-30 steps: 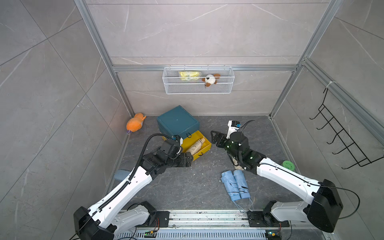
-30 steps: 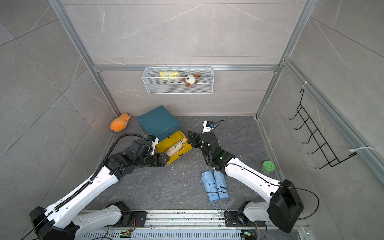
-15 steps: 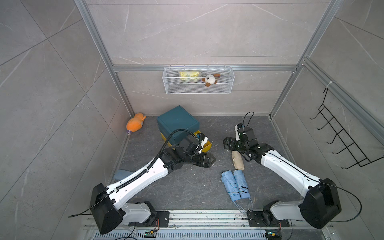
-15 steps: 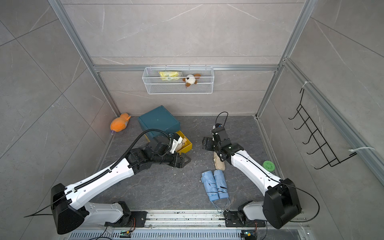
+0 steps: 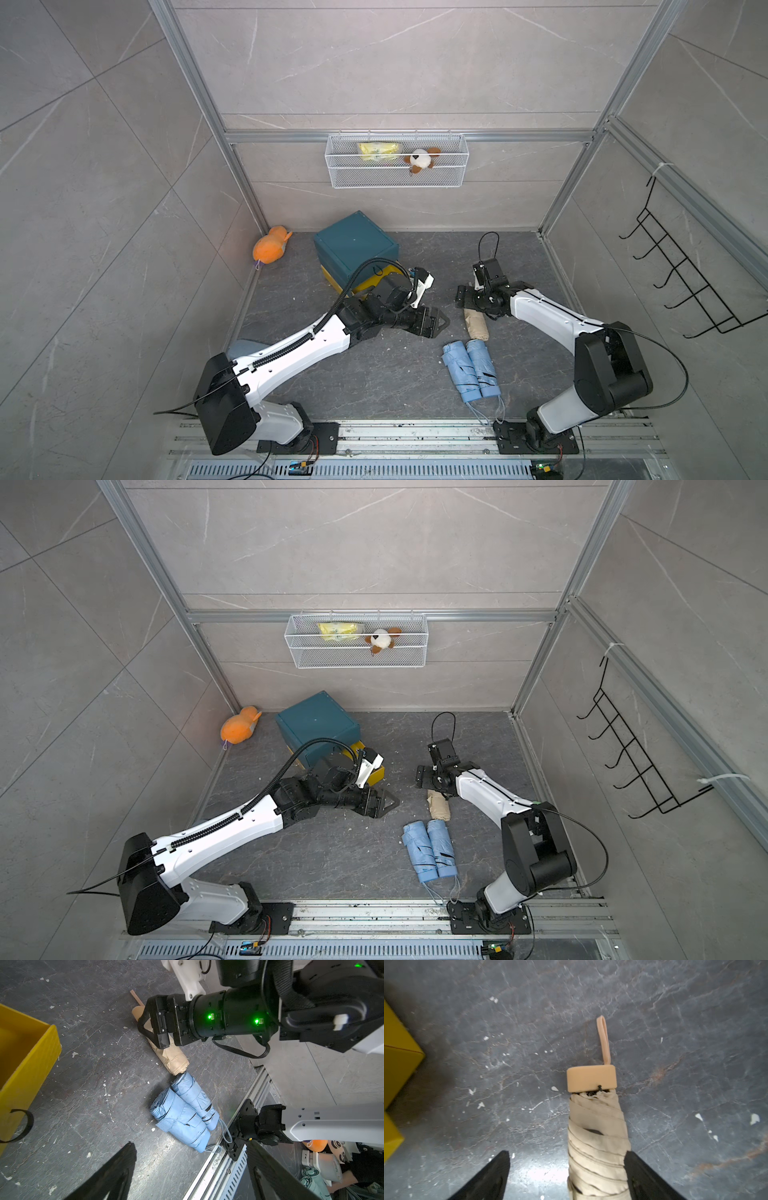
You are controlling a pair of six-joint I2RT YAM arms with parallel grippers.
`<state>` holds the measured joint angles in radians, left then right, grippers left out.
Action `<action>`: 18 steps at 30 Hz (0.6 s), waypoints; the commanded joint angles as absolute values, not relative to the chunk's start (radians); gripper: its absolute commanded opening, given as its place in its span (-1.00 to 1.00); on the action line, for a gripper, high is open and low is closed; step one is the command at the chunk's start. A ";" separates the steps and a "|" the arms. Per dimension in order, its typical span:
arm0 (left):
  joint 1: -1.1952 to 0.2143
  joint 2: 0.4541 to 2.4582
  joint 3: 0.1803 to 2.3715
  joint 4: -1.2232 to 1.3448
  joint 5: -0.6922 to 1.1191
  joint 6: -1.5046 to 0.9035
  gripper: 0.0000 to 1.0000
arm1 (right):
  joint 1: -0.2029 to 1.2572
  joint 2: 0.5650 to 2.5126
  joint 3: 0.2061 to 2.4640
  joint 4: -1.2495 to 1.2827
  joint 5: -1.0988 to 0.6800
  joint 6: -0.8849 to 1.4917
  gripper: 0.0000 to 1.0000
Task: Place the umbrella in the drawer by color
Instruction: Pick up the umbrella from the center of the board.
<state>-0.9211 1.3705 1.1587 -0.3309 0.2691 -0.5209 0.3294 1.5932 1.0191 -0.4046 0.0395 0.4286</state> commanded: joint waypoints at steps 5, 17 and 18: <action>-0.925 1.352 1.137 -0.291 0.276 -0.534 0.73 | 0.322 1.669 1.010 -0.411 0.084 0.400 0.78; -0.925 1.332 1.112 -0.291 0.261 -0.538 0.73 | 0.295 1.798 1.071 -0.406 0.089 0.373 0.70; -0.924 1.330 1.113 -0.291 0.259 -0.537 0.73 | 0.293 1.804 1.074 -0.404 0.082 0.371 0.65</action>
<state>-0.9215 1.3685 1.1149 -0.3138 0.2642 -0.5282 0.2985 1.7813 1.0397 -0.4038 0.0792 0.3912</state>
